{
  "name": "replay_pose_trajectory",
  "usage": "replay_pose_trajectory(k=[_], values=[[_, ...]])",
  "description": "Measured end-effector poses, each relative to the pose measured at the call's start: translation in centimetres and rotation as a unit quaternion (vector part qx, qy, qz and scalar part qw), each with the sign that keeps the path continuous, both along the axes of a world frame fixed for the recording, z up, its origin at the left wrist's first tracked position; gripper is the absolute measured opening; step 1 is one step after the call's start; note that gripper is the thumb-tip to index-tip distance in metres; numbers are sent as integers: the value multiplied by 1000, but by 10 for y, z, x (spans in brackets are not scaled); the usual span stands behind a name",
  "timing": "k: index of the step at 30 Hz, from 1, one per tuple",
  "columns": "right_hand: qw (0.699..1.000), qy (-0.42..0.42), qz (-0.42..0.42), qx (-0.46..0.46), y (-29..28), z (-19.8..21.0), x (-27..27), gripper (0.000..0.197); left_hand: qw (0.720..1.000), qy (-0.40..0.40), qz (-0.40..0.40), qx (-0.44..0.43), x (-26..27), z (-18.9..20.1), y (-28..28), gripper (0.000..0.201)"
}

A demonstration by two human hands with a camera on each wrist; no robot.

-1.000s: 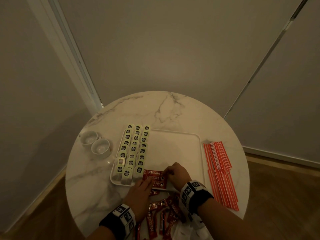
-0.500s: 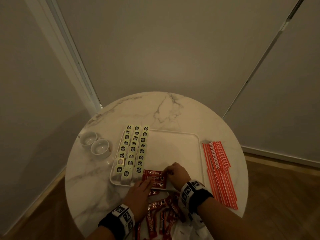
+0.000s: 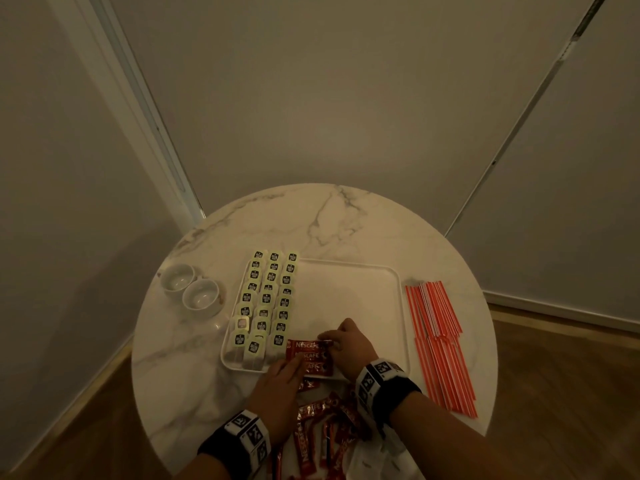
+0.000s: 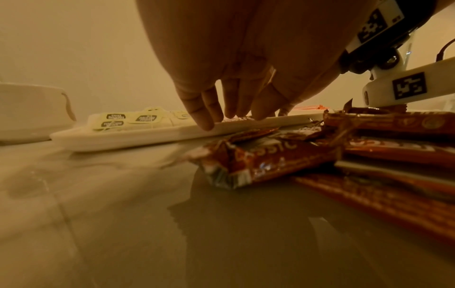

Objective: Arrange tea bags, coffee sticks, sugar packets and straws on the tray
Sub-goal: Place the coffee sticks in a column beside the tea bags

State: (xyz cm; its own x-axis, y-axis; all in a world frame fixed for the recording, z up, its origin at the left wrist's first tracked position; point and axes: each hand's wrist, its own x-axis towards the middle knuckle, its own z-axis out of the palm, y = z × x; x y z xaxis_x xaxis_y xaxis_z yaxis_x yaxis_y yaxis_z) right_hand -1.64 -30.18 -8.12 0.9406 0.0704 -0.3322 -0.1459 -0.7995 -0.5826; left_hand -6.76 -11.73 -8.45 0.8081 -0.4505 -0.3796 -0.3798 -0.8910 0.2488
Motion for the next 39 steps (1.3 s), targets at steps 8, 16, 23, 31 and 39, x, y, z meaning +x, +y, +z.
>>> replay_pose_trajectory(k=[8,16,23,31,39], values=[[988,-19,133,-77,-2,2,-7,34,998,29,-2,54,1,4,-4,70],[990,-11,119,-69,-3,4,-7,33,996,25,-33,80,4,11,0,96],[989,-6,136,-63,-2,16,-7,38,997,6,-17,73,2,11,1,70],[970,16,199,-137,3,19,-5,44,998,-7,-16,67,1,11,3,73],[965,21,212,-155,4,17,-3,43,997,-6,-22,73,1,11,4,75]])
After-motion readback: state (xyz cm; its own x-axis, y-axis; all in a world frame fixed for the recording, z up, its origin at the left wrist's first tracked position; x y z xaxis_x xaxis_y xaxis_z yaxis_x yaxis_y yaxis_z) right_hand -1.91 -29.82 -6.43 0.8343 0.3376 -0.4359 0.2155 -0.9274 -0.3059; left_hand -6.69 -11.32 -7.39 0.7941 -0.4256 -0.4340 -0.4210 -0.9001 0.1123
